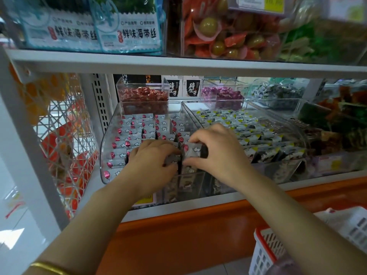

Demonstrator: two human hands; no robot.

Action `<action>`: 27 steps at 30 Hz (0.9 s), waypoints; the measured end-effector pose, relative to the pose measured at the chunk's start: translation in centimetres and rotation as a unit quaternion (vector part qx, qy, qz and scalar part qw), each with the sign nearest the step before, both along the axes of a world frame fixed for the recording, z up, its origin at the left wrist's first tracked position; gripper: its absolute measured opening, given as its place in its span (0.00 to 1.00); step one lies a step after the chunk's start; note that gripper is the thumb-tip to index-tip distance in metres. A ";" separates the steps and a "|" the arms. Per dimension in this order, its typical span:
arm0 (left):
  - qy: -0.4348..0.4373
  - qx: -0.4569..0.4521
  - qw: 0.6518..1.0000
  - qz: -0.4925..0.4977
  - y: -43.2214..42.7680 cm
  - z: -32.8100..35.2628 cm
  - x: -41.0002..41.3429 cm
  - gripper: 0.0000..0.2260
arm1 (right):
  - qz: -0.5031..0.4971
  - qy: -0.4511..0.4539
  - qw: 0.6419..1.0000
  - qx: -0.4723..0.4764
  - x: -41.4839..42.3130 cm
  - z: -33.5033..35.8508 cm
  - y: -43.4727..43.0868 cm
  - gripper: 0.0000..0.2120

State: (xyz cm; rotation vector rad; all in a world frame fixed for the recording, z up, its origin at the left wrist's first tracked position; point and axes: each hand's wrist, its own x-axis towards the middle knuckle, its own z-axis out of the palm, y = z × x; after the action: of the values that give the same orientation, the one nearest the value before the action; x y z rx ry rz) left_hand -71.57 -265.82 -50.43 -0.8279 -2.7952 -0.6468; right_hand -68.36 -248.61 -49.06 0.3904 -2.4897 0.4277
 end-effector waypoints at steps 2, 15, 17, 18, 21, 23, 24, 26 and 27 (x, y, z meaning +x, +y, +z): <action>-0.005 0.007 1.000 -0.001 -0.2 0.1 0.1 0.19 | 0.000 -0.001 0.996 0.087 0.1 -0.3 -0.3 0.19; -0.017 0.059 0.998 0.003 -1.0 0.5 0.5 0.17 | -0.031 -0.040 0.991 0.126 -1.8 1.8 -0.2 0.10; -0.018 0.065 0.998 0.001 -1.1 0.5 0.6 0.17 | -0.040 -0.068 0.977 0.197 -2.4 2.2 -0.4 0.10; -0.019 0.069 0.997 0.001 -1.1 0.6 0.6 0.16 | -0.042 -0.078 0.972 0.216 -2.6 2.3 -0.5 0.10; -0.015 0.085 0.996 -0.001 -1.2 0.8 0.6 0.16 | -0.036 -0.082 0.975 0.203 -3.0 2.4 -0.6 0.07; -0.003 0.099 0.995 -0.003 -1.3 0.9 0.6 0.17 | -0.029 -0.079 0.986 0.145 -3.0 2.5 -0.4 0.06; 0.007 0.109 0.994 0.000 -1.4 1.0 0.6 0.17 | -0.029 -0.068 0.992 0.105 -3.0 2.6 -0.2 0.06; 0.022 0.137 0.990 0.018 -1.4 1.2 0.7 0.16 | -0.035 -0.024 0.999 0.023 -2.7 2.8 0.1 0.05; 0.023 0.154 0.987 0.028 -1.4 1.3 0.7 0.16 | -0.035 0.006 0.999 -0.015 -2.5 3.0 0.2 0.05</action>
State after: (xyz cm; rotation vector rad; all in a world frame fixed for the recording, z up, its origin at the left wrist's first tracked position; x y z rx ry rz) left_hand -70.86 -267.27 -49.09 -0.6913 -2.5731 -1.0028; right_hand -70.87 -248.40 -46.09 0.2909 -2.4744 0.4330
